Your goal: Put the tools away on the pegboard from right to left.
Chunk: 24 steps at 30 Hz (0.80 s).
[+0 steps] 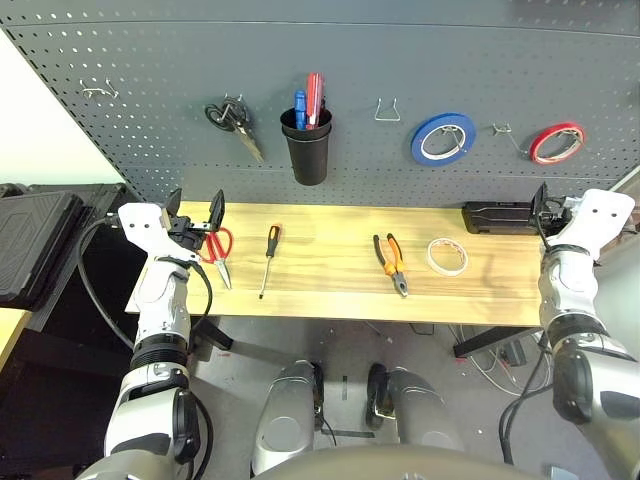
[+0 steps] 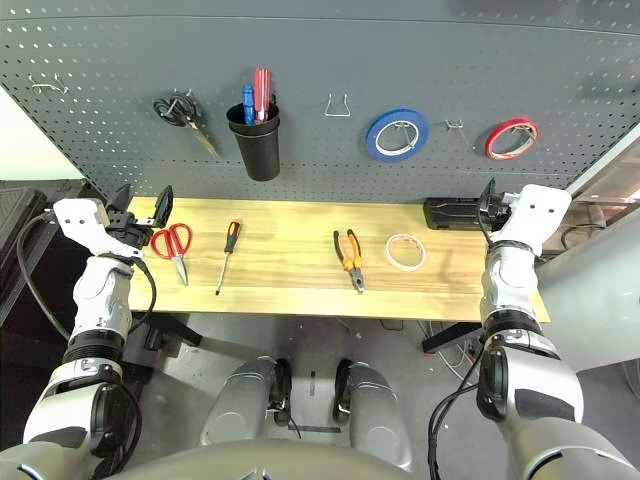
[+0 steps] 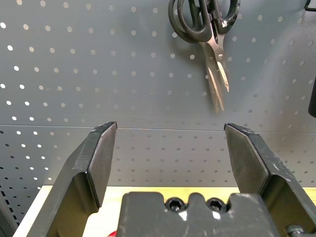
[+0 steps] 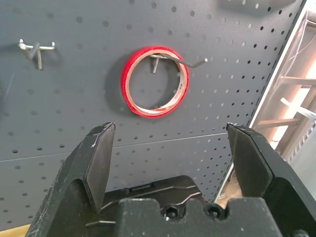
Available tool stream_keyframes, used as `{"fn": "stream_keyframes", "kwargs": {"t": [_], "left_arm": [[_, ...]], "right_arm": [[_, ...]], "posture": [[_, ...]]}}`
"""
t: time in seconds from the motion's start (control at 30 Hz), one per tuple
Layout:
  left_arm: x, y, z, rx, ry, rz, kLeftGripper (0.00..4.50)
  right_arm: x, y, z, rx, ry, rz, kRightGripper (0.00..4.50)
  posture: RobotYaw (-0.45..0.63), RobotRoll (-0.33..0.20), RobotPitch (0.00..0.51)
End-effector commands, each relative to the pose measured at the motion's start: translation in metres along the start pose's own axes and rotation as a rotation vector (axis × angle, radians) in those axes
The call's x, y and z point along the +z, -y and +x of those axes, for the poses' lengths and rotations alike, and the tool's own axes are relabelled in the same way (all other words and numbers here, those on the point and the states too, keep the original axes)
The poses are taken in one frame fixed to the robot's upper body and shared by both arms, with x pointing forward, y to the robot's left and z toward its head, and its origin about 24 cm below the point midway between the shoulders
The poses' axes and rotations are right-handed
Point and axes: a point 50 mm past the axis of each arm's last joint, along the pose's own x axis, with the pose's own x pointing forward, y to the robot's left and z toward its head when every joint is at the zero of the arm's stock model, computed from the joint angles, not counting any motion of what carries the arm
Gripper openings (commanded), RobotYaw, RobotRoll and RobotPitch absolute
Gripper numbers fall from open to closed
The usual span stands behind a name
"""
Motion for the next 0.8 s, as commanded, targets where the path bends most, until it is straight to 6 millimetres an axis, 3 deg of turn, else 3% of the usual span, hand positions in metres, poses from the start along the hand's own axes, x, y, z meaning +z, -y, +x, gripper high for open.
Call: {"fn": "stream_keyframes", "kwargs": {"t": [0.03, 0.37, 0.8], "left_arm": [[-0.001, -0.001, -0.003, 0.004, -0.002, 0.007, 4.45], [0.000, 0.010, -0.006, -0.066, -0.019, 0.011, 4.45], [0.003, 0.064, -0.022, -0.490, -0.218, 0.095, 4.45]], "right_arm": [[-0.004, -0.002, -0.003, 0.008, -0.019, -0.002, 4.50], [-0.008, -0.003, -0.002, 0.068, -0.072, -0.077, 4.50], [-0.002, 0.009, 0.013, 0.284, -0.190, -0.218, 4.50]], "posture": [[0.24, 0.000, 0.095], [0.24, 0.000, 0.115], [0.20, 0.000, 0.150]]}}
